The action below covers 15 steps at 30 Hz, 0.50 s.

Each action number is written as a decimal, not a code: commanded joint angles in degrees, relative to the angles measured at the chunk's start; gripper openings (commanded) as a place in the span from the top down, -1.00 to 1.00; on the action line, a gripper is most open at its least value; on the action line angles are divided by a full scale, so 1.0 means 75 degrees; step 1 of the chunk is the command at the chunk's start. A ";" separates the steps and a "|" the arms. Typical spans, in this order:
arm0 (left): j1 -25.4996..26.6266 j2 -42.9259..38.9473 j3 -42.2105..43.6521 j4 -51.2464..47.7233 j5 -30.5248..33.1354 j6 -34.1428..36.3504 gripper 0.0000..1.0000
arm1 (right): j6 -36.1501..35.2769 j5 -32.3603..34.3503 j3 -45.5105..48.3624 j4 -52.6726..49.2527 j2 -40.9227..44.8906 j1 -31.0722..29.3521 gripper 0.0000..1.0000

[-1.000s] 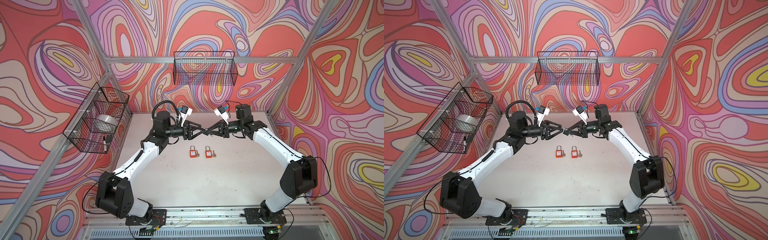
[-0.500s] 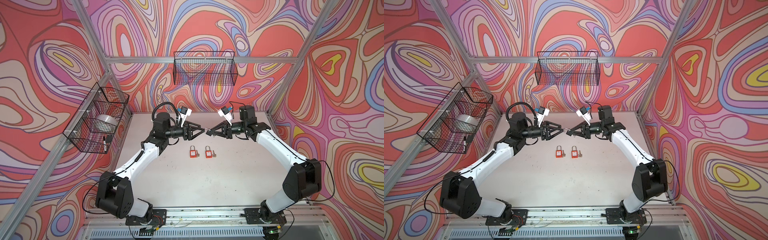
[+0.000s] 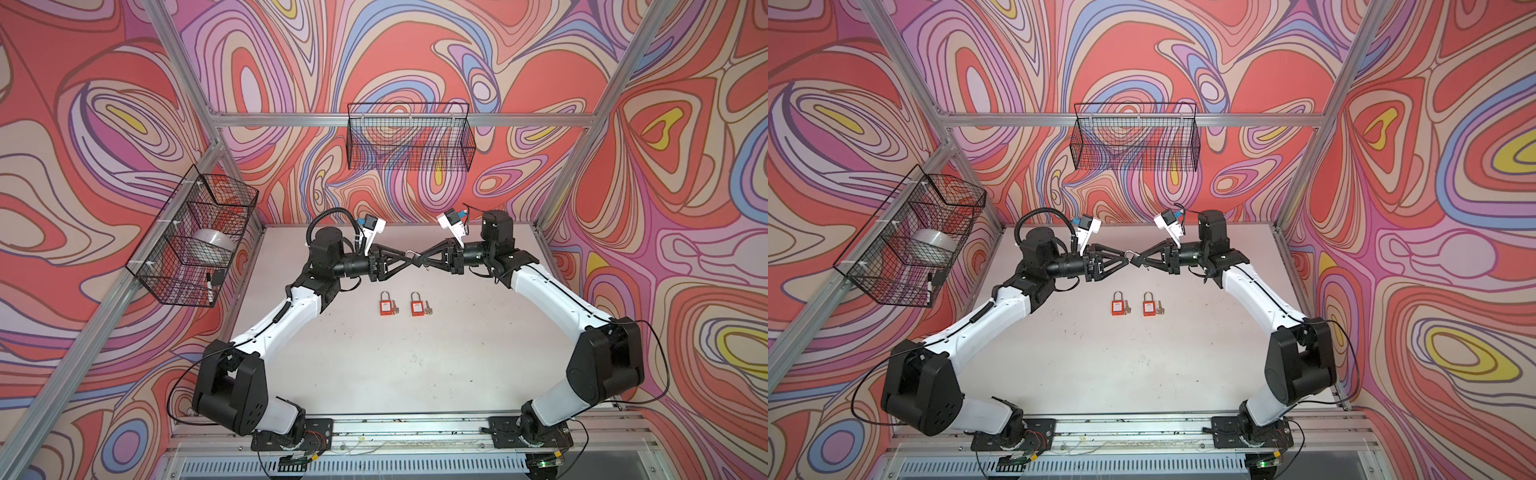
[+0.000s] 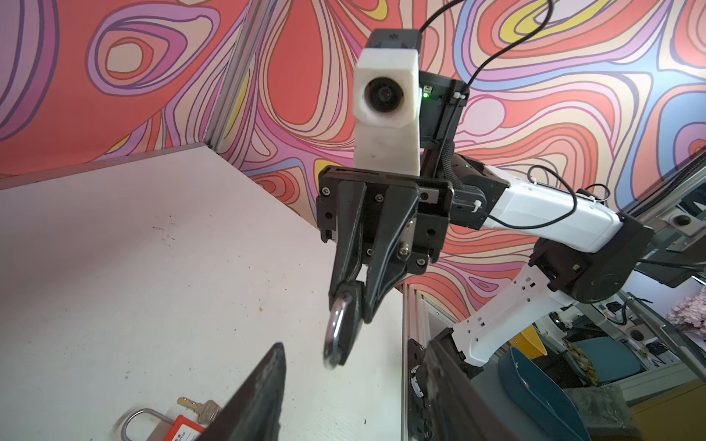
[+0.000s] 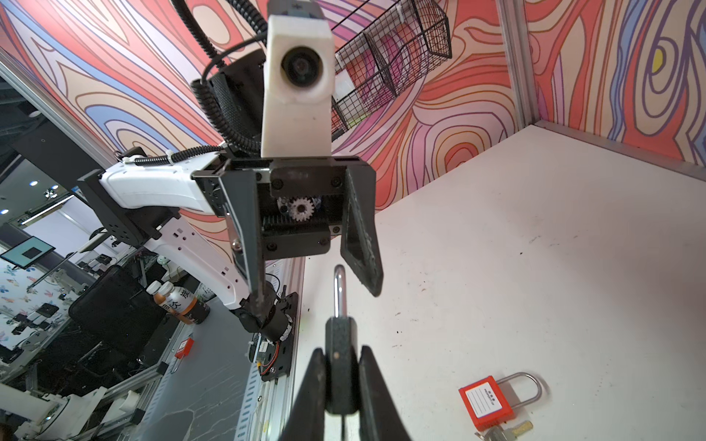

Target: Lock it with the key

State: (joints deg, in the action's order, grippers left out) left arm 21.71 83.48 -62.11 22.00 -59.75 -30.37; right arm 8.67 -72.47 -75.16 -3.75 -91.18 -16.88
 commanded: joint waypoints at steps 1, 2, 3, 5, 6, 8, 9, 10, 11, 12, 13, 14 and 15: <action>0.0036 0.0169 -0.0071 0.0604 -0.0053 -0.0244 -0.14 | 0.0198 -0.0277 0.0043 0.0313 0.0151 0.0025 1.00; 0.0061 0.0203 -0.0088 0.0647 -0.0062 -0.0283 -0.11 | 0.0224 -0.0295 0.0056 0.0351 0.0133 0.0019 1.00; 0.0079 0.0231 -0.0111 0.0654 -0.0069 -0.0291 -0.08 | 0.0259 -0.0304 0.0069 0.0399 0.0121 0.0019 1.00; 0.0121 0.0265 -0.0135 0.0701 -0.0073 -0.0319 0.04 | 0.0274 -0.0299 0.0071 0.0446 0.0094 0.0013 1.00; 0.0121 0.0281 -0.0143 0.0727 -0.0061 -0.0337 0.08 | 0.0274 -0.0298 0.0067 0.0453 0.0075 -0.0004 1.00; 0.0134 0.0306 -0.0150 0.0787 -0.0058 -0.0380 0.23 | 0.0285 -0.0313 0.0059 0.0451 0.0031 -0.0022 1.00; 0.0131 0.0316 -0.0149 0.0842 -0.0050 -0.0420 0.33 | 0.0286 -0.0320 0.0055 0.0459 0.0005 -0.0042 1.00; 0.0128 0.0326 -0.0162 0.0897 -0.0051 -0.0463 0.45 | 0.0276 -0.0316 0.0054 0.0442 -0.0022 -0.0057 1.00; 0.0140 0.0327 -0.0152 0.0949 -0.0048 -0.0502 0.55 | 0.0277 -0.0307 0.0060 0.0430 -0.0046 -0.0058 1.00; 0.0149 0.0341 -0.0148 0.1012 -0.0048 -0.0547 0.69 | 0.0257 -0.0310 0.0061 0.0421 -0.0059 -0.0058 1.00; 0.0140 0.0342 -0.0151 0.1049 -0.0038 -0.0570 0.83 | 0.0229 -0.0287 0.0068 0.0398 -0.0055 -0.0066 1.00; 0.0138 0.0327 -0.0134 0.1081 -0.0028 -0.0592 0.95 | 0.0206 -0.0267 0.0065 0.0384 -0.0057 -0.0066 1.00; 0.0150 0.0328 -0.0129 0.1110 -0.0025 -0.0618 1.00 | 0.0172 -0.0272 0.0065 0.0371 -0.0062 -0.0069 1.00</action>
State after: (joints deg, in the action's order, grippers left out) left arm 22.46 85.60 -62.13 26.76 -59.99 -33.74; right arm 10.46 -73.78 -74.98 -1.93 -91.29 -16.80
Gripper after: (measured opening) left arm 0.055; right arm 0.128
